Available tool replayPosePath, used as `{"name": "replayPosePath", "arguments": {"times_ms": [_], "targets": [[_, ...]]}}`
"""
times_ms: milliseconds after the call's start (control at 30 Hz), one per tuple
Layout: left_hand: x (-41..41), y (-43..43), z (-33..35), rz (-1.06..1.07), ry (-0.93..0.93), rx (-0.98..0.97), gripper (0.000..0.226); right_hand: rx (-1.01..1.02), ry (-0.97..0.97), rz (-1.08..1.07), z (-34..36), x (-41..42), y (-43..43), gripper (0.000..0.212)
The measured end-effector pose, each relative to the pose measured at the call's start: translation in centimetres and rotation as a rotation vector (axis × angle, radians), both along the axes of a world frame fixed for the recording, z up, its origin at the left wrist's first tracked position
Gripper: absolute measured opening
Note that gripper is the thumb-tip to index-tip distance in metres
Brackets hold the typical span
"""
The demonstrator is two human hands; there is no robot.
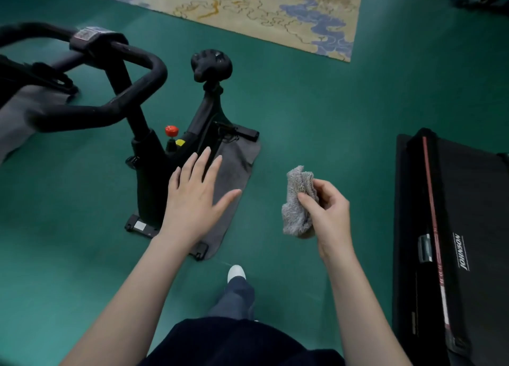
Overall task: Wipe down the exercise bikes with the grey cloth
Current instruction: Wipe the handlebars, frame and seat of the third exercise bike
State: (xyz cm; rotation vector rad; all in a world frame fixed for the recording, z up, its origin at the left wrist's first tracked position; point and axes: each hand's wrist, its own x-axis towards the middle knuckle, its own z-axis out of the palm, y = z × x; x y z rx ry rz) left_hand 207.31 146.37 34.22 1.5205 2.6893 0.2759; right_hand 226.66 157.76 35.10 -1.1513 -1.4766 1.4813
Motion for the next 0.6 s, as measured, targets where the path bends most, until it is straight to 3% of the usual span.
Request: {"name": "replayPosePath", "arguments": {"times_ms": [600], "targets": [[-7.6,0.6,0.2,0.306,-0.013,-0.035,0.079,-0.039,-0.064,0.334,-0.3,-13.8,6.6,0.025]]}}
